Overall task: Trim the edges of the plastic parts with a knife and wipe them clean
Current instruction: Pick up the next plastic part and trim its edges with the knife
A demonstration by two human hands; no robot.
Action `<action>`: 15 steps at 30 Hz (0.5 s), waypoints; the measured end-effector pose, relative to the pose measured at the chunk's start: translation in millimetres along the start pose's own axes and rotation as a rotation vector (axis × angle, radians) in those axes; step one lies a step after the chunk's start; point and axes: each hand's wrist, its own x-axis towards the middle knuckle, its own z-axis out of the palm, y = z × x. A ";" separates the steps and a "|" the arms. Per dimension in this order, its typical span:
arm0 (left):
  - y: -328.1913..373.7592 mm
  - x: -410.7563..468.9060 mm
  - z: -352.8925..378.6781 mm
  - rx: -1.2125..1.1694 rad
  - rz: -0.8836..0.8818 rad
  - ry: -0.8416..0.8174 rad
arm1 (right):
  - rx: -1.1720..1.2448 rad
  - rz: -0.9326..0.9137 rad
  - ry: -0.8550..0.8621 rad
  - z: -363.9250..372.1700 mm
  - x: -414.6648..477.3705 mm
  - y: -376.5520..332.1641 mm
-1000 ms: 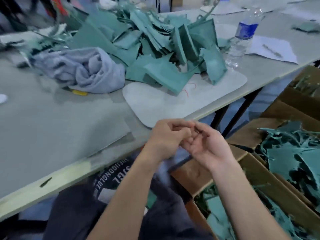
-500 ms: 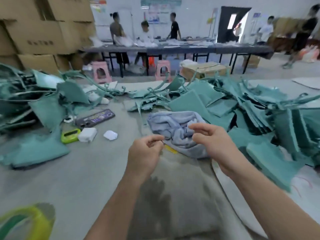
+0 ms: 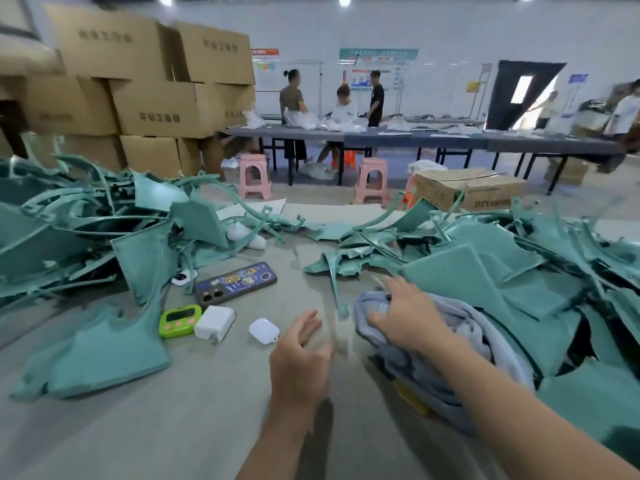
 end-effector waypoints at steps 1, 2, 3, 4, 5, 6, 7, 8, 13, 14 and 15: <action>-2.9 2.6 -0.5 -0.009 -0.013 0.010 | -0.041 0.023 -0.086 6.2 4.3 -0.3; -4.9 5.8 -0.9 -0.012 -0.028 0.018 | -0.077 0.034 -0.132 11.3 6.5 -0.5; -7.4 8.5 -1.0 -0.009 -0.038 0.026 | -0.088 0.032 -0.127 15.8 7.3 -0.7; -9.1 10.8 -0.4 -0.002 -0.038 0.033 | -0.082 0.028 -0.092 18.4 6.9 -0.2; -10.1 12.6 1.0 0.015 -0.032 0.035 | -0.085 0.024 -0.066 18.4 6.2 -0.7; -10.7 14.0 3.0 0.042 -0.024 0.033 | -0.119 0.016 -0.058 16.5 5.3 -2.5; -11.2 14.9 5.0 0.072 -0.015 0.030 | -0.163 0.000 -0.046 14.5 4.4 -4.9; -12.1 15.5 7.0 0.098 -0.005 0.028 | -0.191 -0.026 -0.006 13.1 3.9 -7.7; -14.7 18.8 9.2 0.152 0.037 0.045 | 0.131 -0.080 0.180 6.0 7.9 -45.9; -13.8 19.0 8.3 0.156 0.036 0.050 | 0.207 -0.032 0.090 5.9 12.1 -55.7; -12.9 18.7 7.2 0.157 0.034 0.050 | 0.256 0.011 0.014 8.2 16.3 -63.6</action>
